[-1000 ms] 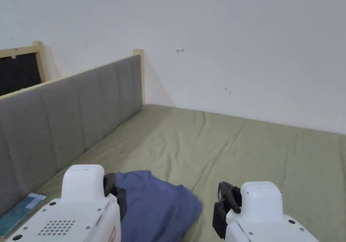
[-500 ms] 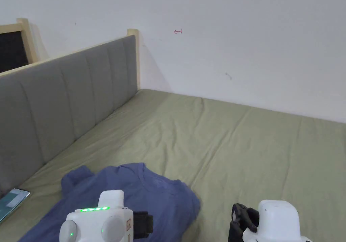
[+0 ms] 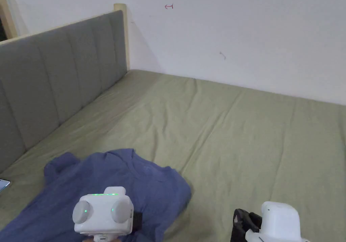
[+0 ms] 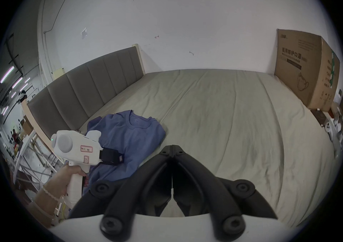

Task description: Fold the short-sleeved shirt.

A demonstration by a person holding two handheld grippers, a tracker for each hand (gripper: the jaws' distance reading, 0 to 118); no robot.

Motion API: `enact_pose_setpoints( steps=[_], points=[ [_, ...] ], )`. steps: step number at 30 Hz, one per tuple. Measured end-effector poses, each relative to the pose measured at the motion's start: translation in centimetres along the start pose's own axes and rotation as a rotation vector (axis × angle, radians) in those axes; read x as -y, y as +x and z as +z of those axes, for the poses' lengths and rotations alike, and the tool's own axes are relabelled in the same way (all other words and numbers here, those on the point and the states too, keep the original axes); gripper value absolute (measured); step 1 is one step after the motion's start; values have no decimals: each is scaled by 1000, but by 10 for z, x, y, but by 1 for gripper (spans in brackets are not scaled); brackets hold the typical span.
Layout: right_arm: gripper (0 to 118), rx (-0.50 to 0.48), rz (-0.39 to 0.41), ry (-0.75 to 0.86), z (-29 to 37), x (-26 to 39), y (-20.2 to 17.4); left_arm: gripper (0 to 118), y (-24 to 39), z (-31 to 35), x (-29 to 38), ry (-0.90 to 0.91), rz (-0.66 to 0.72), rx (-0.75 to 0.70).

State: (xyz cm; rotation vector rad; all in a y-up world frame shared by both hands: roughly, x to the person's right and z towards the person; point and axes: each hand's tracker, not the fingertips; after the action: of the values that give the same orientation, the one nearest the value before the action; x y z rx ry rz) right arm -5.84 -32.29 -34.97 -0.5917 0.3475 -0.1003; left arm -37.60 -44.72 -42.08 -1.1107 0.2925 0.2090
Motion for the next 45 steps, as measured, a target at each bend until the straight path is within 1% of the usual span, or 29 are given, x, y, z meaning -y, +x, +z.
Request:
enact_pose_setpoints(
  steps=[1, 2, 3, 5, 7, 10, 12, 13, 15, 16, 17, 19, 20, 22, 24, 27, 28, 29, 31, 32, 34, 35, 36, 38, 40, 41, 42, 43, 45],
  points=[
    [0, -5, -28, -5, 0, 0, 2, 48, -5, 2, -1, 1, 2, 10],
    [0, -18, -46, -11, 1, 1, 3, 24, -11, 5, 0, 2, 27, 25],
    [0, -22, -49, -12, 2, 1, 4, 6, -15, 8, 0, 10, 58, 29],
    [0, -9, -36, -13, 4, 3, 5, 5, -33, 15, 0, 16, 203, 47],
    [0, 9, -34, -13, 6, 3, 9, 5, -45, 12, 1, -12, 306, 160],
    [0, 11, -102, -17, 8, 1, 22, 5, -51, 17, -2, -9, 298, 178],
    [0, 30, -126, -7, 10, -1, 31, 5, -50, 20, -4, -6, 352, 228],
    [0, 47, -134, 0, 12, -2, 34, 5, -50, 21, -7, -11, 365, 294],
    [0, 59, -142, 15, 15, -5, 43, 5, -48, 31, -12, -3, 514, 487],
    [0, 82, -151, 17, 16, -7, 46, 5, -41, 35, -17, 18, 508, 568],
    [0, 91, -163, 23, 19, -8, 51, 5, -27, 40, -24, 27, 452, 569],
    [0, 94, -198, 35, 27, -12, 62, 5, 11, 53, -39, 34, 286, 508],
    [0, 106, -207, 53, 33, -14, 68, 5, 34, 59, -43, 43, 254, 518],
    [0, 153, -211, 91, 48, -20, 79, 5, 74, 67, -48, 15, 218, 649],
    [0, 197, -212, 132, 64, -27, 91, 5, 117, 81, -48, 15, 129, 772],
    [0, 260, -242, 185, 91, -36, 113, 5, 186, 110, -41, -4, 40, 1029],
    [0, 281, -255, 212, 102, -38, 120, 5, 211, 125, -36, -16, -17, 1068],
    [0, 305, -263, 231, 113, -40, 128, 5, 237, 139, -29, -5, -103, 1077],
    [0, 358, -276, 264, 132, -40, 142, 5, 275, 157, -7, 3, -220, 1065],
    [0, 381, -286, 278, 142, -39, 149, 5, 292, 160, 7, -36, -263, 1119],
    [0, 417, -299, 294, 157, -36, 163, 5, 318, 159, 36, -141, -274, 1189],
    [0, 437, -309, 294, 163, -33, 169, 5, 330, 154, 52, -151, -324, 1202],
    [0, 452, -315, 292, 166, -30, 175, 5, 337, 146, 64, -158, -362, 1165],
    [0, 477, -338, 275, 169, -22, 186, 5, 351, 126, 90, -207, -432, 1014],
    [0, 487, -365, 254, 170, -13, 194, 5, 360, 101, 107, -245, -458, 948],
    [0, 487, -376, 242, 168, -8, 197, 7, 361, 89, 114, -289, -465, 927],
    [0, 491, -383, 224, 166, -5, 200, 11, 362, 84, 118, -310, -499, 917],
    [0, 491, -385, 212, 164, -2, 201, 21, 360, 82, 120, -304, -489, 886],
    [0, 493, -387, 198, 160, 3, 202, 93, 358, 82, 119, -276, -531, 854]
  ],
)
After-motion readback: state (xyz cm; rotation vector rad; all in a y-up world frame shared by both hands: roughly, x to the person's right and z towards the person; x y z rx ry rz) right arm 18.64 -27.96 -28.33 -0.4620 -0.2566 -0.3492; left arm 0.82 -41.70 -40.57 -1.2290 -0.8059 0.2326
